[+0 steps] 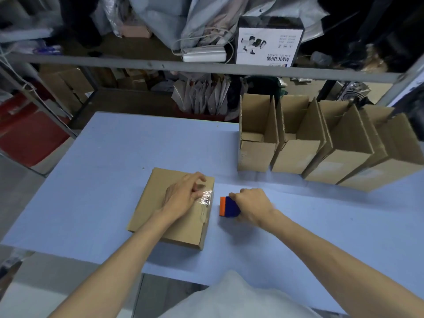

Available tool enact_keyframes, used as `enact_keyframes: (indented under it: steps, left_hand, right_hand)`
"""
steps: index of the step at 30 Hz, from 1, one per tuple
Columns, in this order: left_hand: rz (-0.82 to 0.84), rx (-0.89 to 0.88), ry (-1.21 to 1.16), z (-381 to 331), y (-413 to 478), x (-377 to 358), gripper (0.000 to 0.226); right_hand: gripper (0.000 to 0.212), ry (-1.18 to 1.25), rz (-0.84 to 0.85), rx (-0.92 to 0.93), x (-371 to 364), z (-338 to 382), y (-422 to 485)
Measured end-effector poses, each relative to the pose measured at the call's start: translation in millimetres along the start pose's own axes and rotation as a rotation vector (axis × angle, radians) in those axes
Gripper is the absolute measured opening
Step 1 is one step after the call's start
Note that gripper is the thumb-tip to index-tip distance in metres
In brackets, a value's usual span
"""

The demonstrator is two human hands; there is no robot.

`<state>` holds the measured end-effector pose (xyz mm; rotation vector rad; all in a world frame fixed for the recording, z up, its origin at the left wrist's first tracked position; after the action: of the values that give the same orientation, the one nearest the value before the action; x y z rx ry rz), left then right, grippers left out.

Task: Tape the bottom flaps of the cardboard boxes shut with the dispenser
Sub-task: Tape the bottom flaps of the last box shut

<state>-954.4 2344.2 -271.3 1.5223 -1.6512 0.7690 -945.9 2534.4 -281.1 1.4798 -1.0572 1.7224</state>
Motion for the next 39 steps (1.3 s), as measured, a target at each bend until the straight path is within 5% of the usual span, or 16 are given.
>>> enact_keyframes:
  steps: [3, 11, 13, 15, 18, 21, 28, 33, 39]
  left_hand:
    - [0.178, -0.233, 0.153, -14.0, -7.5, -11.1, 0.03]
    - [0.372, -0.245, 0.508, -35.1, 0.0, -33.4, 0.035]
    - [0.225, -0.094, 0.225, -37.6, 4.2, -23.4, 0.041]
    - [0.029, 0.257, -0.292, -34.4, 8.4, -10.5, 0.03]
    - [0.156, 0.609, -0.846, -40.5, 7.8, -12.0, 0.031]
    - [0.267, 0.638, -1.017, -46.2, 7.1, -11.3, 0.028]
    - [0.198, 0.558, -0.809, -45.8, 13.0, -3.0, 0.015]
    - [-0.016, 0.485, -0.51, -41.8, 13.3, 9.2, 0.016]
    - [0.065, 0.454, -0.24, -31.1, 15.0, 5.9, 0.024]
  right_hand:
    - [0.044, 0.098, -0.116, -0.086, 8.3, -17.5, -11.0]
    - [0.066, 0.253, -0.291, -0.098, 37.4, -37.1, -23.1]
    - [0.07, 0.314, -0.344, -0.082, 46.6, -39.8, -28.5]
    - [0.072, 0.41, -0.407, -0.084, 55.7, -43.5, -35.8]
    - [0.076, 0.489, -0.474, -0.074, 65.5, -44.1, -41.7]
    - [0.079, 0.513, -0.486, -0.047, 71.7, -39.9, -42.1]
    - [0.083, 0.564, -0.502, -0.016, 75.3, -33.6, -40.2]
    - [0.082, 0.514, -0.478, -0.015, 67.7, -31.6, -38.1]
    - [0.08, 0.51, -0.413, 0.034, 60.8, -24.6, -29.6]
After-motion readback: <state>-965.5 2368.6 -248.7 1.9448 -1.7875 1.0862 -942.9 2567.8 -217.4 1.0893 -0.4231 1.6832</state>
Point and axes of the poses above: each hand's wrist, its own y-axis towards the middle knuckle, its own x-axis out of the back of the hand, z = x × y, the point moved 5 cm from there along y, towards the middle knuckle, and after that the axes turned 8 degrees about -z, right-handed, at the moved point
